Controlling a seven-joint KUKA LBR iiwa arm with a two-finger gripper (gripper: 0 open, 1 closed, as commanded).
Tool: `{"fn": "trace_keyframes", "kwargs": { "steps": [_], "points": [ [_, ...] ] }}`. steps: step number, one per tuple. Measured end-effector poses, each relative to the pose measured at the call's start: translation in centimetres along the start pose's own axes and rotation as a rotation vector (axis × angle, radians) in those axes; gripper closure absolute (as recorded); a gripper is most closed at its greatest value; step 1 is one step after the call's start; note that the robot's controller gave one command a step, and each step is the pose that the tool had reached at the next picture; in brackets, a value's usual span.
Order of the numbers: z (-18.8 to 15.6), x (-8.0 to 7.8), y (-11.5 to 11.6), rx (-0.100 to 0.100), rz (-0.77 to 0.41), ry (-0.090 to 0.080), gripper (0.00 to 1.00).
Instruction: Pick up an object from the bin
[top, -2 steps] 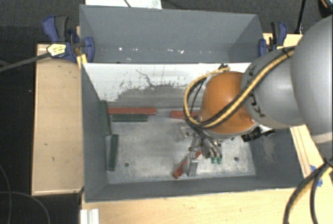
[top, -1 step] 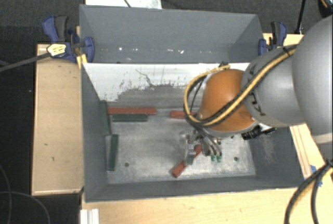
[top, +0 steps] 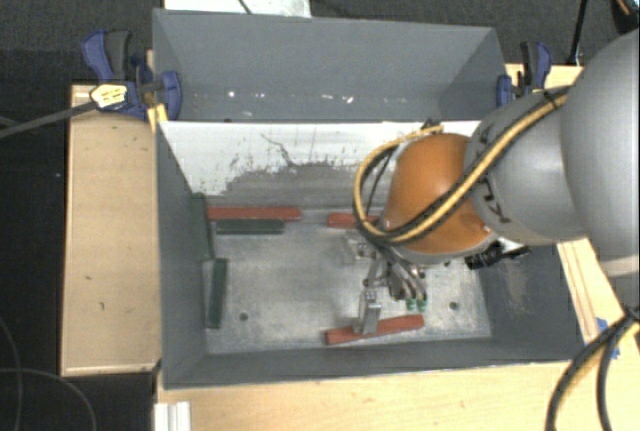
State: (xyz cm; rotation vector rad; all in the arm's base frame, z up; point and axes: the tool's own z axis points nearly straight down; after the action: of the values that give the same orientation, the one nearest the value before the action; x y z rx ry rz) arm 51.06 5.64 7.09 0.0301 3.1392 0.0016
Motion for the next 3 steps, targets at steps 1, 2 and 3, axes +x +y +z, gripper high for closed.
{"fn": "trace_keyframes", "kwargs": {
  "steps": [1, 2, 3],
  "points": [
    [0.0, -6.8, -10.2, 0.005, -0.104, -0.004, 0.00],
    [0.0, -8.0, -5.5, -0.001, -0.183, -0.005, 0.00],
    [0.0, -8.6, -12.1, 0.003, -0.035, -0.006, 0.00]
  ]
}}
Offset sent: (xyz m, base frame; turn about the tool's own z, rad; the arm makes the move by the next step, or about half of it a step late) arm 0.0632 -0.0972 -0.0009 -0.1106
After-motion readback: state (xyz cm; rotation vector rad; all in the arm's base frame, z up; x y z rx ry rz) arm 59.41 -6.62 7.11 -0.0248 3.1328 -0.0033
